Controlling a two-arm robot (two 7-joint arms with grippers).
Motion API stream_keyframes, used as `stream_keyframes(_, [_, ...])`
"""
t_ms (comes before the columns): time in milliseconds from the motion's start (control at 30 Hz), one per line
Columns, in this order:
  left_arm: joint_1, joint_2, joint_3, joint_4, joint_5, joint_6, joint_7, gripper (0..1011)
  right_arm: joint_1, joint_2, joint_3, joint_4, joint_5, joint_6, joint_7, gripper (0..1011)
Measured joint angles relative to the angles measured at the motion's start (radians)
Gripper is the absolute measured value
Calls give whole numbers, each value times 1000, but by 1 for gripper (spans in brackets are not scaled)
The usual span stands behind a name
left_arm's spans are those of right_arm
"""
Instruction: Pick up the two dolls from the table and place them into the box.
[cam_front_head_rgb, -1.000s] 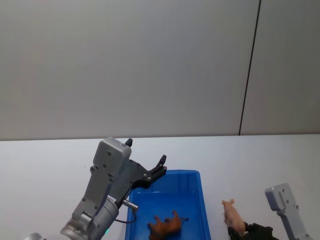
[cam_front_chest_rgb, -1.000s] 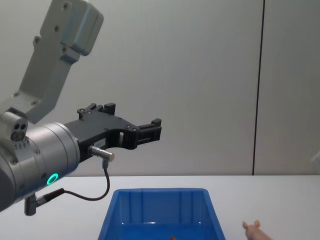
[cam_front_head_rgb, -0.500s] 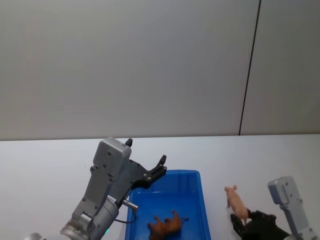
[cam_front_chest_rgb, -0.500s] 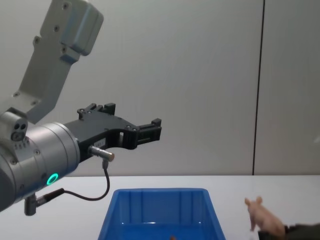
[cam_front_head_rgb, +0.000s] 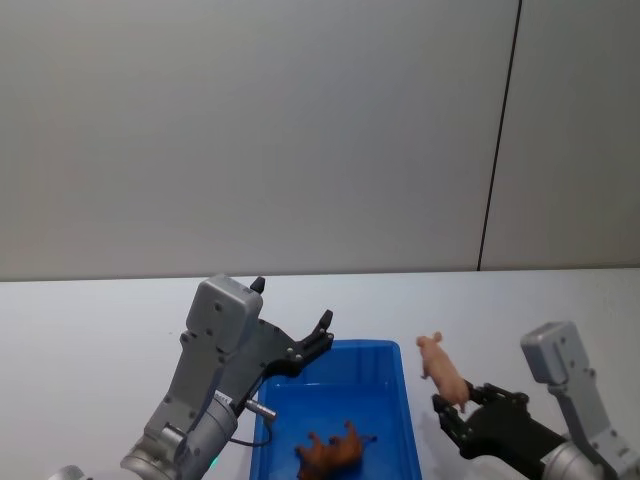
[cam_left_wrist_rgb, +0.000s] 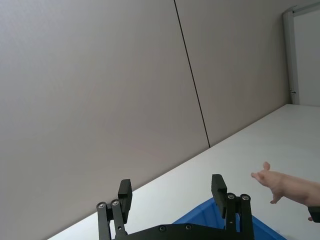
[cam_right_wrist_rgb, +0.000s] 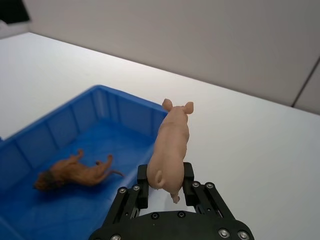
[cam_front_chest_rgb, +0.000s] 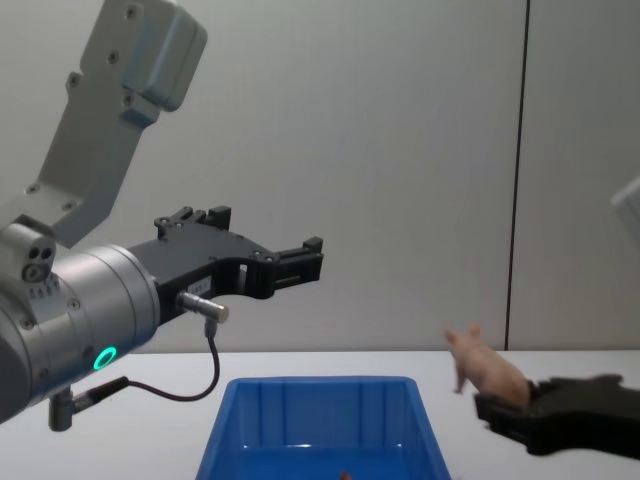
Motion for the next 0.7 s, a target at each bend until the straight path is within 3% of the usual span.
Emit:
stream_keyframes(333, [0,0,0,0,0,0,0,1001,33,-23,-25,-33,-13,30,109,376])
stream_keyframes(700, [0,0,0,0,0,0,0,1001,75,-60,-53,-19,-22,76,185,717])
